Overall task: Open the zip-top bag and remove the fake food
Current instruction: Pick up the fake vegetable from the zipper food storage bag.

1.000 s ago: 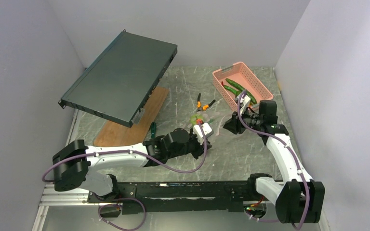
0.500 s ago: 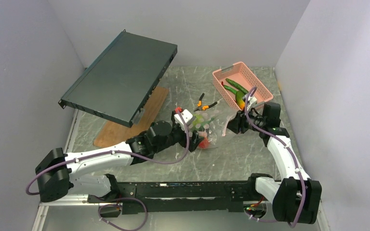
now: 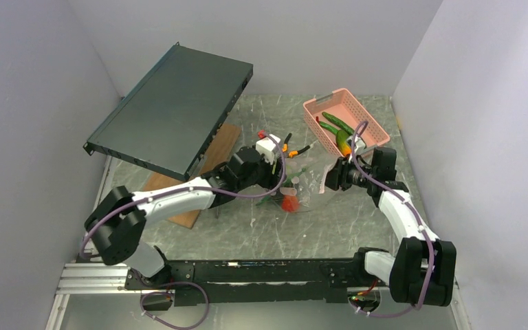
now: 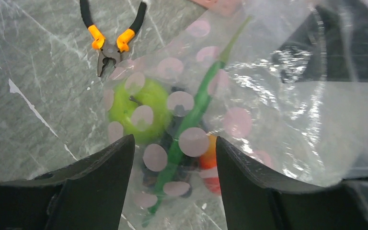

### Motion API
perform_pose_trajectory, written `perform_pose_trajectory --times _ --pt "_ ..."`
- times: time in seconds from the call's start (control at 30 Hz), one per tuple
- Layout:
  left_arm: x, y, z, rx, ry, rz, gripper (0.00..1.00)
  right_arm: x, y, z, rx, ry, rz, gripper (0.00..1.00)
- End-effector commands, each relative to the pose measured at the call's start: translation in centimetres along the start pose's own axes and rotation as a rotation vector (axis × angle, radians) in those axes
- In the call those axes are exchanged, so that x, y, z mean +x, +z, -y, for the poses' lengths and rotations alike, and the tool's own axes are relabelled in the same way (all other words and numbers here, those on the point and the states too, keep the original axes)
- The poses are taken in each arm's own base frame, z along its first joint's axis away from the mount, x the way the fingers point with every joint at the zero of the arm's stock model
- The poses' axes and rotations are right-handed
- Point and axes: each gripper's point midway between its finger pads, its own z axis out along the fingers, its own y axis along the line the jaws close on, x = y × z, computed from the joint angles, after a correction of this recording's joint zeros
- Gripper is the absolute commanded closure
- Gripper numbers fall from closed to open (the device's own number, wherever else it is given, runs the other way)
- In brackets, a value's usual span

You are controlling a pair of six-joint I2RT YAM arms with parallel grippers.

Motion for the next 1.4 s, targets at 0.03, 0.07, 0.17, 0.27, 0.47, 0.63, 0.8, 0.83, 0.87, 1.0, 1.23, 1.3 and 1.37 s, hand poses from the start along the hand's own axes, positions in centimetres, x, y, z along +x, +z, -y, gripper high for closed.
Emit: perform_pose_trajectory --times 0.03,0.07,0.17,0.27,0.47,0.63,0.8,0.83,0.87,1.0,1.23,1.3,1.37 --pt "0.8 2.6 -1.3 -0.015 -0.025 -0.049 0.35 -0.9 0.6 -0.1 -0.024 -0.008 0.013 0.62" --pt "1.1 3.0 -1.6 -0.018 -0.029 -0.057 0.36 -0.8 0.8 -0.2 -0.026 -0.01 0.006 0.62" --pt "2.0 4.0 -1.9 -0.01 -0.031 -0.075 0.37 -0.6 1.6 -0.3 -0.034 -0.023 -0.02 0.62" --pt "2.9 4.6 -2.2 -0.006 -0.03 -0.091 0.39 -0.4 2.6 -0.3 -0.049 -0.038 -0.066 0.61" --pt "4.5 5.2 -2.5 0.015 -0.041 -0.124 0.45 -1.2 4.7 -0.1 -0.079 -0.039 -0.1 0.58" --pt "5.3 5.4 -1.8 0.062 -0.052 -0.14 0.48 -1.6 5.8 -0.7 -0.124 -0.013 -0.11 0.53" --pt "6.0 5.6 -1.2 0.098 -0.071 -0.152 0.49 -1.9 5.9 -2.0 -0.197 -0.006 -0.1 0.47" --pt "6.0 5.6 -1.1 0.102 -0.074 -0.152 0.49 -2.0 5.8 -2.3 -0.214 -0.011 -0.091 0.46" --pt "6.1 5.6 -1.1 0.104 -0.079 -0.152 0.5 -1.9 5.7 -2.8 -0.24 -0.008 -0.09 0.46" --pt "6.1 5.7 -0.9 0.115 -0.088 -0.154 0.5 -2.1 5.3 -3.9 -0.288 -0.008 -0.078 0.43" --pt "5.4 5.0 -0.5 0.127 -0.096 -0.139 0.51 -2.1 5.6 -3.3 -0.252 0.014 -0.087 0.59" --pt "5.3 4.8 -0.5 0.124 -0.096 -0.137 0.5 -2.1 5.5 -3.4 -0.255 0.012 -0.09 0.63" --pt "5.2 4.7 -0.5 0.122 -0.095 -0.135 0.5 -2.0 5.4 -3.5 -0.256 0.01 -0.091 0.68"
